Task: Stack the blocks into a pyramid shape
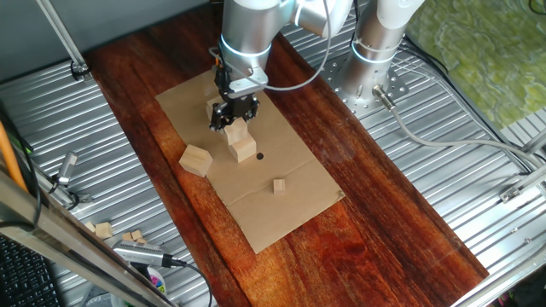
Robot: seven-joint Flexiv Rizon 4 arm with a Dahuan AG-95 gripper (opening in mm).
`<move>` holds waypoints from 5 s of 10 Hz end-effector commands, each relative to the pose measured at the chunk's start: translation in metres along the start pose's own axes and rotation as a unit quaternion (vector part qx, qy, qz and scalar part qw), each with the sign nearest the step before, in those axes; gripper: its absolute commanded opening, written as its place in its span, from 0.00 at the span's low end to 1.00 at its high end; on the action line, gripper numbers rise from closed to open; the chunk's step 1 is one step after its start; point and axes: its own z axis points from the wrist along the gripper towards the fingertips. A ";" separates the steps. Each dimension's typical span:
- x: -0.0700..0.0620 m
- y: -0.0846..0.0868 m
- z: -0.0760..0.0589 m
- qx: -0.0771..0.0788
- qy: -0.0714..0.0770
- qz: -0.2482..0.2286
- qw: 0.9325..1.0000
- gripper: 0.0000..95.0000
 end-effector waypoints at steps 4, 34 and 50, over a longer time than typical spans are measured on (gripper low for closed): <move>0.000 0.000 0.006 0.000 0.004 -0.003 1.000 0.60; -0.003 -0.010 -0.013 0.015 0.028 -0.034 0.999 1.00; 0.002 -0.024 -0.051 -0.036 0.030 0.024 0.999 0.20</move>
